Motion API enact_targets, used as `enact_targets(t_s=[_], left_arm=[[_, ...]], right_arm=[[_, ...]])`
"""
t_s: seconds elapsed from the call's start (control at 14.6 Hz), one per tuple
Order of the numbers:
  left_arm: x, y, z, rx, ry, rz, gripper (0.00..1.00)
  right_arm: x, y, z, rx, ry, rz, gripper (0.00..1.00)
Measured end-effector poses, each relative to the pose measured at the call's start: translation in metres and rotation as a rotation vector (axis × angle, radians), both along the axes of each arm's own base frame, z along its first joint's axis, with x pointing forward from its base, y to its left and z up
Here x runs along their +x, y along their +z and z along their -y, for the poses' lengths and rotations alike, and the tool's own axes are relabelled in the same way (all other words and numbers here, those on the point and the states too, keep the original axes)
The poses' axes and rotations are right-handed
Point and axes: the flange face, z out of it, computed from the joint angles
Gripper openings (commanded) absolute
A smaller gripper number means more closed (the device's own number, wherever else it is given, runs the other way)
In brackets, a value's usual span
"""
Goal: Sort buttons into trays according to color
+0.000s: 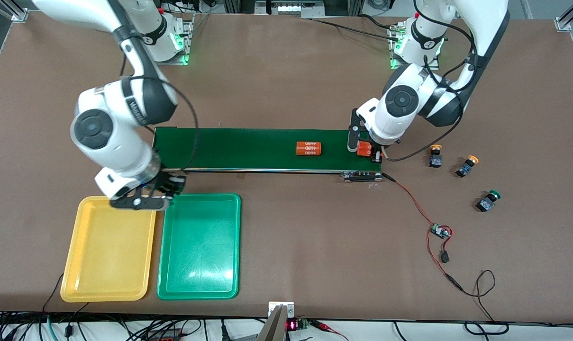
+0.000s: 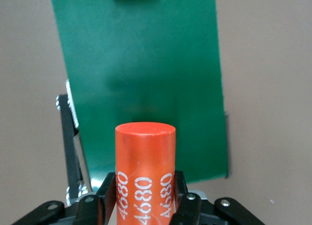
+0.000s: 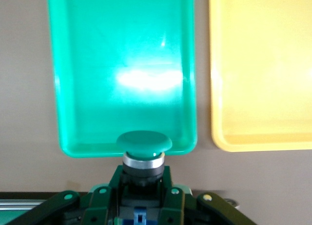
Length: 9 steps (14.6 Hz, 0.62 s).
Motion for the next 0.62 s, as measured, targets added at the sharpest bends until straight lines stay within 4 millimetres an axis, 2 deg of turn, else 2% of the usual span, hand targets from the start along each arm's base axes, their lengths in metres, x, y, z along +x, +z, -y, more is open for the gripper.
enact_targets(t_s=[0.07, 0.14, 0.21, 0.41, 0.62], left_arm=[[-0.003, -0.001, 0.004, -0.002, 0.000, -0.003, 0.20], [-0.004, -0.001, 0.006, -0.002, 0.003, -0.004, 0.74], [-0.005, -0.001, 0.007, -0.001, 0.014, -0.004, 1.00], [-0.005, 0.001, 0.007, -0.004, 0.032, -0.002, 1.00], [0.005, 0.026, -0.003, -0.004, 0.064, 0.044, 1.00]], right_arm=[[0.002, -0.006, 0.008, -0.003, -0.005, -0.013, 0.01], [0.003, -0.015, 0.013, -0.007, -0.012, -0.029, 0.01], [0.004, -0.028, 0.017, -0.011, -0.017, -0.052, 0.01], [0.011, -0.083, 0.033, -0.013, -0.042, -0.102, 0.01], [0.024, -0.133, 0.037, 0.012, -0.051, -0.063, 0.01]])
